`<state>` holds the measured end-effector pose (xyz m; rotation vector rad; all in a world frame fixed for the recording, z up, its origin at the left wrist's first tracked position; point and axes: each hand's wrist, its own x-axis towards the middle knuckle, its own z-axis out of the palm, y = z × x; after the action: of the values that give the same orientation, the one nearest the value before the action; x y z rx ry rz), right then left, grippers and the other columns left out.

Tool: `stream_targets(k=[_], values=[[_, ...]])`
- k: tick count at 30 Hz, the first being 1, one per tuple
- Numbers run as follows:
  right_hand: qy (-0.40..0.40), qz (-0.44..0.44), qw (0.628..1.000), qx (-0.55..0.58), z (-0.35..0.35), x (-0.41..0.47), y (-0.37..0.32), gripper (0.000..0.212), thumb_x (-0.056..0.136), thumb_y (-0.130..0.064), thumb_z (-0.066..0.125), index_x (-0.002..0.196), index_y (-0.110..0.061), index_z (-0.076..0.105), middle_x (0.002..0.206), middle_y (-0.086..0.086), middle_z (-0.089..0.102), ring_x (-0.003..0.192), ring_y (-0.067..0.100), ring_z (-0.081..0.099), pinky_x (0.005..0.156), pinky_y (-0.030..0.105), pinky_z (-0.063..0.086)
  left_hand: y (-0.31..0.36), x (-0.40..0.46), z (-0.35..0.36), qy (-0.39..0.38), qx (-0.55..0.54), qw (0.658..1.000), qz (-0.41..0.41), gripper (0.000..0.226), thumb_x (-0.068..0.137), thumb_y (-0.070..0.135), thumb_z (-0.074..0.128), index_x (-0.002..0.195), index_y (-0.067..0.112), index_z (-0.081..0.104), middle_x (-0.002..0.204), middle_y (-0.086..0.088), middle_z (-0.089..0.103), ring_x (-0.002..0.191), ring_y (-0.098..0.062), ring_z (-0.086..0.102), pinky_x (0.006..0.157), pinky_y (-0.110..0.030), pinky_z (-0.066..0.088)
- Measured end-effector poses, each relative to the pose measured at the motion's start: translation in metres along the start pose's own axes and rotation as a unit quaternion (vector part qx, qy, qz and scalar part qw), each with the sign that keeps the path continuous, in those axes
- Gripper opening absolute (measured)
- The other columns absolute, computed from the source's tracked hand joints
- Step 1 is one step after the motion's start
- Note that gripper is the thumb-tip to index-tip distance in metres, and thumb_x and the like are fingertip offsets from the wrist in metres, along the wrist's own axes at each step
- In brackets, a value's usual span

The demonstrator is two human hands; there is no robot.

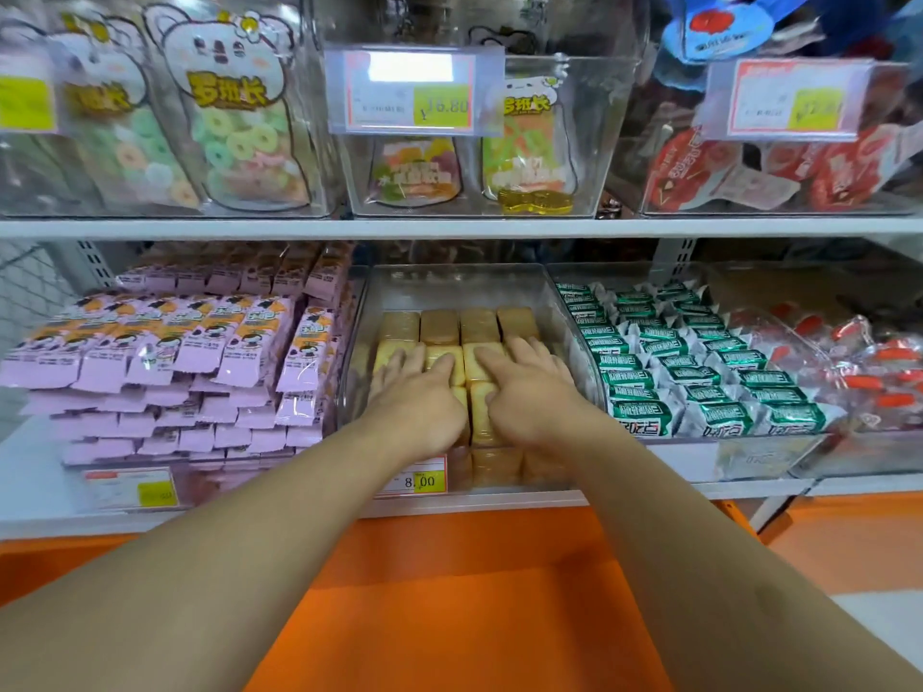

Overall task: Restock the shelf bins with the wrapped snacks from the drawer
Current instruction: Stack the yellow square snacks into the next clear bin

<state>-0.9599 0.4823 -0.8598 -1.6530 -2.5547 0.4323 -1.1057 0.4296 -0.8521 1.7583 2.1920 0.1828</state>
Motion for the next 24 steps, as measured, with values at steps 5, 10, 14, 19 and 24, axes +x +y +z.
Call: stream_targets(k=[5, 10, 14, 19, 24], values=[[-0.034, 0.024, 0.999, 0.012, 0.003, 0.014, 0.004, 0.071, 0.101, -0.028, 0.041, 0.166, -0.036, 0.016, 0.176, 0.007, -0.002, 0.161, 0.032, -0.009, 0.13, 0.048, 0.0, -0.002, 0.013, 0.006, -0.003, 0.018, 1.0, -0.014, 0.071, 0.099, 0.028, 0.041, 0.165, 0.033, 0.015, 0.175, -0.006, -0.007, 0.16, -0.032, -0.011, 0.129, -0.051, -0.004], [-0.033, 0.019, 0.999, 0.014, 0.002, 0.012, 0.006, 0.069, 0.102, -0.029, 0.044, 0.166, -0.036, 0.02, 0.176, 0.007, 0.0, 0.161, 0.031, -0.006, 0.131, 0.047, 0.001, -0.003, 0.009, 0.006, 0.005, 0.006, 1.0, -0.008, 0.069, 0.1, 0.026, 0.04, 0.165, 0.033, 0.016, 0.175, -0.006, -0.004, 0.16, -0.031, -0.009, 0.129, -0.051, -0.003], [-0.035, 0.022, 0.999, 0.008, -0.013, 0.004, -0.003, 0.068, 0.1, -0.024, 0.042, 0.165, -0.03, 0.025, 0.175, 0.009, 0.005, 0.161, 0.032, -0.001, 0.13, 0.049, 0.009, -0.006, 0.002, 0.004, 0.032, 0.005, 0.999, 0.027, 0.064, 0.101, 0.027, 0.04, 0.163, 0.032, 0.024, 0.175, -0.004, 0.005, 0.16, -0.03, 0.0, 0.13, -0.049, 0.005], [-0.089, 0.027, 0.996, -0.012, -0.012, -0.006, -0.009, 0.073, 0.099, -0.02, 0.043, 0.166, -0.039, 0.018, 0.176, 0.006, -0.001, 0.162, 0.029, -0.004, 0.13, 0.053, 0.009, -0.005, -0.015, -0.001, -0.015, 0.004, 0.999, 0.028, 0.081, 0.089, 0.015, 0.049, 0.165, 0.025, 0.021, 0.174, -0.007, 0.007, 0.16, -0.032, 0.004, 0.13, -0.05, 0.012], [-0.042, 0.005, 0.999, -0.021, -0.008, -0.015, -0.005, 0.057, 0.11, -0.04, 0.038, 0.164, -0.044, 0.02, 0.176, 0.002, 0.002, 0.162, 0.027, -0.002, 0.13, 0.049, 0.006, -0.013, -0.035, -0.002, 0.016, -0.043, 0.997, 0.068, 0.069, 0.096, 0.017, 0.047, 0.162, 0.022, 0.03, 0.171, -0.011, 0.018, 0.158, -0.03, 0.014, 0.128, -0.047, 0.02]])
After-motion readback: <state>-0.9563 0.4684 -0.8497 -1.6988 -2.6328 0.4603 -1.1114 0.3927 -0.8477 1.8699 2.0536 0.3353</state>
